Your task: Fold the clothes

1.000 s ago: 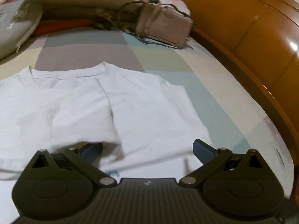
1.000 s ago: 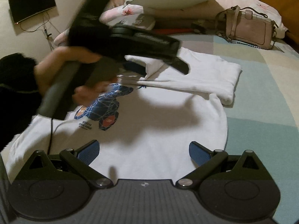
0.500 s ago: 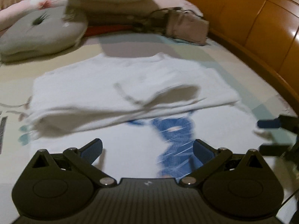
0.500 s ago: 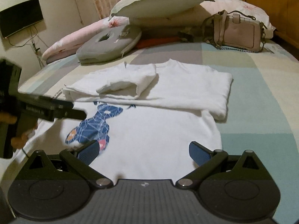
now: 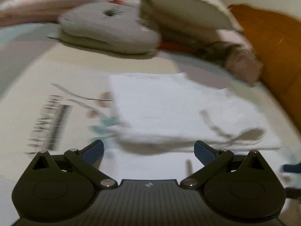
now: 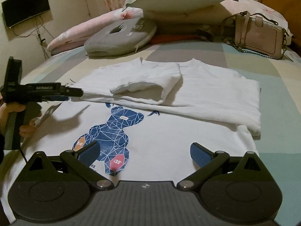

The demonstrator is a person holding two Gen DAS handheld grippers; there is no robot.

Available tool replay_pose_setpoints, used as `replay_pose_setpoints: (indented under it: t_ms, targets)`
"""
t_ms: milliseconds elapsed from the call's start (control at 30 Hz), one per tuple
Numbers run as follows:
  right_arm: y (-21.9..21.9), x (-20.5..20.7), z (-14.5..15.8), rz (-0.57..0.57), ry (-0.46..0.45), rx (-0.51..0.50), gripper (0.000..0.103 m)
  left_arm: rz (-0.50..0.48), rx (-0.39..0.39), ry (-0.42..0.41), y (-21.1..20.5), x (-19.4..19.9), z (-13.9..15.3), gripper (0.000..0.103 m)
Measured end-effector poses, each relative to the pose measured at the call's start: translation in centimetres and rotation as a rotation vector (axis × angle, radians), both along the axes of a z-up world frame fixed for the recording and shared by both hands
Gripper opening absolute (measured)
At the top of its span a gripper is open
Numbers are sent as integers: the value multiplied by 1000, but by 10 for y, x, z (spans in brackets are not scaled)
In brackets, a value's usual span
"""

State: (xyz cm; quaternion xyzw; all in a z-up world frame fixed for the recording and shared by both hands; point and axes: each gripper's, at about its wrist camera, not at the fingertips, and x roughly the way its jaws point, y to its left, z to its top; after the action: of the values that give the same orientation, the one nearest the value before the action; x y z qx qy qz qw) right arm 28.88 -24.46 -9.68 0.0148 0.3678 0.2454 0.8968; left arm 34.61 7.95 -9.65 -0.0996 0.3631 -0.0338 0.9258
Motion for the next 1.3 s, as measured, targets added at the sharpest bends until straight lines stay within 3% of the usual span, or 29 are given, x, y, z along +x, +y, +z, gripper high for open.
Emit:
replay_pose_setpoints:
  t_ms: [267,333,400,500,600,733,833,933,1100,1200,1300]
  targets:
    - [-3,-2,-2,-5,9,5,103,-141,25,-118,-20,17,35,102]
    - [-3,-1,-3,-4,12,5,103,-192,71,-96,-35,28,27,102]
    - [-4,-1,-3,-7,14,7,103,-186,130,-19,-43,36,11,102]
    - [-8,-2,-1,-12,13,13,103,-163,147,81,-40,35,-3,102]
    - [-11,-3,4,-17,3,32,103,-152,188,113,-41,20,18,102]
    - [-10,-4,10,-11,-11,53,103,-170,256,39,-46,-13,74,102]
    - [-4,-4,12,-7,-15,61,103,-204,346,17,-58,-34,119,102]
    - [0,-2,14,-30,-38,70,103,-207,455,2,-73,-46,130,102]
    - [4,3,14,-136,-121,16,103,-221,459,-42,-92,-50,72,102]
    - [8,11,9,-220,-152,-53,103,-243,468,-53,-107,-50,31,102]
    - [11,17,0,-267,-175,-140,103,-289,502,-103,-120,-55,9,102]
